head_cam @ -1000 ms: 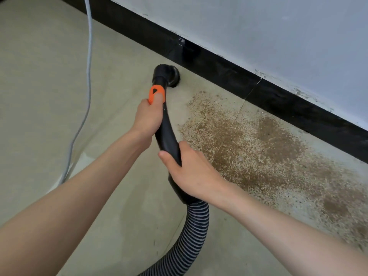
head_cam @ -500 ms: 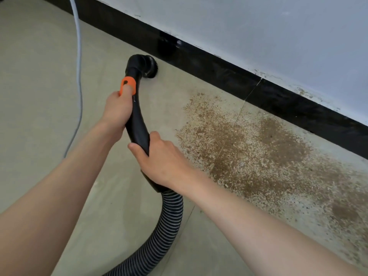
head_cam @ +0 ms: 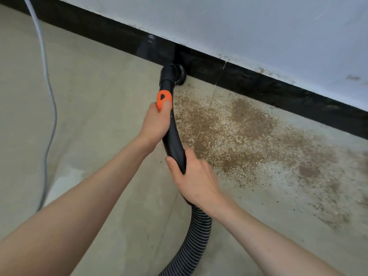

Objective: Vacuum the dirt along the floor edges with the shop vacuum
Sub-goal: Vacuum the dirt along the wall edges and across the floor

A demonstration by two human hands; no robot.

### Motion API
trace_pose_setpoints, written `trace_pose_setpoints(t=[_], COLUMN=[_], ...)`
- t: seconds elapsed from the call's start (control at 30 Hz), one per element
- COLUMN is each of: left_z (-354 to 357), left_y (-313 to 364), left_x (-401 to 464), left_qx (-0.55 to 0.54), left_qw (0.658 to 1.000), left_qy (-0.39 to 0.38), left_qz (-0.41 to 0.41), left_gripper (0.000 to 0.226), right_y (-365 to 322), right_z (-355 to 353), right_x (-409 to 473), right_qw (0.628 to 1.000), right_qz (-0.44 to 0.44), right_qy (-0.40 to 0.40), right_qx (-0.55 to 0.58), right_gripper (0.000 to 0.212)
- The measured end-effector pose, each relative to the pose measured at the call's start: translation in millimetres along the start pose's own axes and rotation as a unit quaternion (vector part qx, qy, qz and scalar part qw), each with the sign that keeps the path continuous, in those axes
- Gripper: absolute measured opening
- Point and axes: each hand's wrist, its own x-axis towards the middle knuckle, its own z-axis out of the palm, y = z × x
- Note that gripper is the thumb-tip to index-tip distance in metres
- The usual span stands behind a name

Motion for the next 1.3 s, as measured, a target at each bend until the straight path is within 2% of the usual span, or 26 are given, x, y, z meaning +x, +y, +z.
trace_pose_setpoints(t=[0.37, 0.53, 0.67, 0.77, 0.9, 1.13, 1.3], left_z=[50, 41, 7, -25, -56, -48, -20], left_y=[14, 15, 11, 10, 0, -20, -7], left_x=[-40, -35, -16, 7, 24, -18, -41], left_qx=[0.023, 0.02, 0.046, 0.004, -0.026, 0.021, 0.057], left_qw=[0.988, 0.99, 0.997, 0.999, 0.996, 0.999, 0.997], left_qy=[-0.149, -0.137, -0.062, -0.003, 0.048, 0.015, -0.044], left_qz=[0.038, 0.032, 0.011, -0.032, -0.067, -0.043, -0.011], left_gripper=[0.029, 0.03, 0.04, 0.047, 0.043, 0.042, 0.038], right_y=[29, 18, -7, -32, -51, -26, -10], right_z=[-7, -3, -1, 0, 6, 28, 21], right_x=[-48, -43, -24, 3, 22, -18, -44], right_qw=[0.993, 0.994, 0.998, 1.0, 0.998, 0.998, 0.999], right_qz=[0.1, 0.085, 0.048, 0.007, -0.042, -0.042, -0.003], right_qy=[0.065, 0.068, 0.034, 0.004, -0.036, -0.044, -0.003], right_qx=[0.013, 0.025, 0.009, 0.012, 0.014, 0.027, 0.043], right_gripper=[0.034, 0.038, 0.043, 0.048, 0.048, 0.04, 0.04])
